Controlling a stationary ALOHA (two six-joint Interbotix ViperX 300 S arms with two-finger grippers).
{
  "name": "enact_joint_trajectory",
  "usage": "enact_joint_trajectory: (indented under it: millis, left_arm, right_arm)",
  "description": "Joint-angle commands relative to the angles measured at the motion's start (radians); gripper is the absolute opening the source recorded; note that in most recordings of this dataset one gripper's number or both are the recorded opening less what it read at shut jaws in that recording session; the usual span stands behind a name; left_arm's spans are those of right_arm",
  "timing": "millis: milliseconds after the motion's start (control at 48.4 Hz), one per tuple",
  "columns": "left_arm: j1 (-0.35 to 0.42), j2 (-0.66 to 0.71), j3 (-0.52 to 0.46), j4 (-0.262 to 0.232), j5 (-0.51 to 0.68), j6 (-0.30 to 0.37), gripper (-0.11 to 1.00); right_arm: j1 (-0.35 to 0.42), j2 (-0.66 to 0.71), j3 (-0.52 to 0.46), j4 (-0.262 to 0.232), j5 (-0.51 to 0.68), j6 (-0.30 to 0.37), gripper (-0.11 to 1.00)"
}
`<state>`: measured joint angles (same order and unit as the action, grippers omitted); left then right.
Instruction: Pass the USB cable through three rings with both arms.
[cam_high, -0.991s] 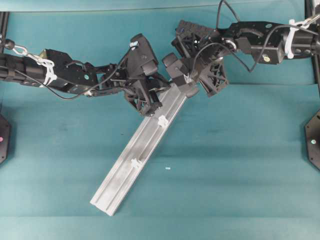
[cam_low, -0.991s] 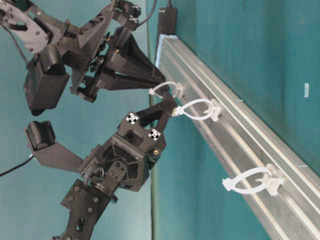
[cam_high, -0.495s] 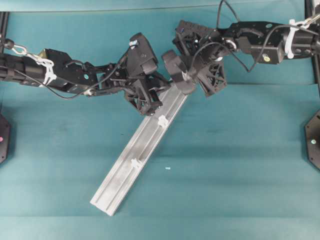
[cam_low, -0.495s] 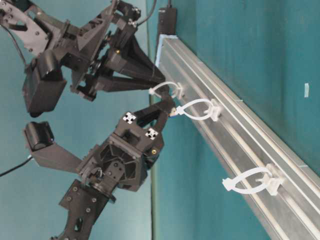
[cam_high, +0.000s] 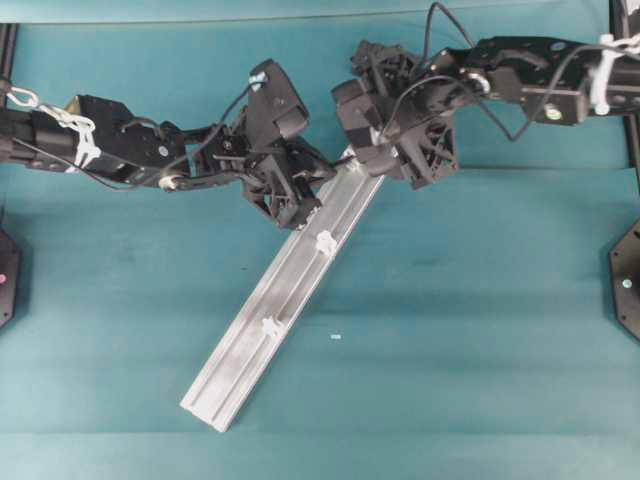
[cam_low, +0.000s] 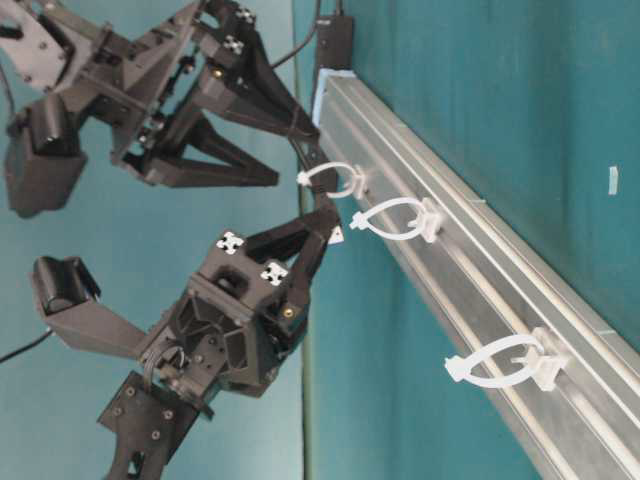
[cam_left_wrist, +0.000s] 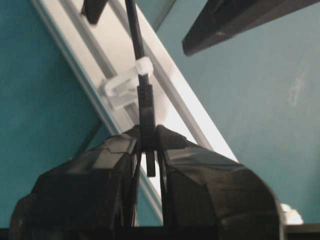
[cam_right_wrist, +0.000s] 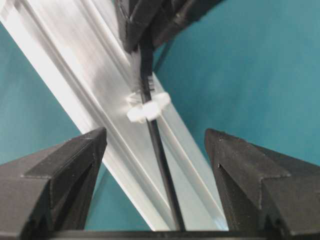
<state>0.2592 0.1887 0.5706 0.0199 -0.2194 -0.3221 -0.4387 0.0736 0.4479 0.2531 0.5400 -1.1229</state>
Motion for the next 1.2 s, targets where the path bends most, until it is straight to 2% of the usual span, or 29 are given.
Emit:
enact_joint_trajectory:
  millis: [0, 124, 454, 619, 1053, 1177]
  left_arm:
    - [-0.008, -0.067, -0.005, 0.003, 0.005, -0.041, 0.10]
    - [-0.017, -0.083, 0.009, 0.002, 0.006, -0.117, 0.10]
    - [-0.046, -0.155, 0.071, 0.003, 0.005, -0.193, 0.10]
    - [-0.048, -0.178, 0.074, 0.003, 0.005, -0.195, 0.10]
    - [-0.051, -0.179, 0.069, 0.003, 0.002, -0.195, 0.10]
    - [-0.052, -0.181, 0.069, 0.003, 0.002, -0.195, 0.10]
  right_arm:
    - [0.005, -0.018, -0.002, 0.003, -0.031, 0.012, 0.84]
    - [0.012, -0.020, -0.002, 0.005, -0.051, 0.012, 0.83]
    - [0.066, -0.017, 0.002, 0.005, -0.071, 0.012, 0.82]
    - [0.100, -0.011, 0.006, 0.003, -0.086, 0.011, 0.79]
    - [0.124, 0.032, 0.028, 0.003, -0.181, 0.006, 0.78]
    - [0.126, 0.049, 0.026, -0.003, -0.192, 0.005, 0.74]
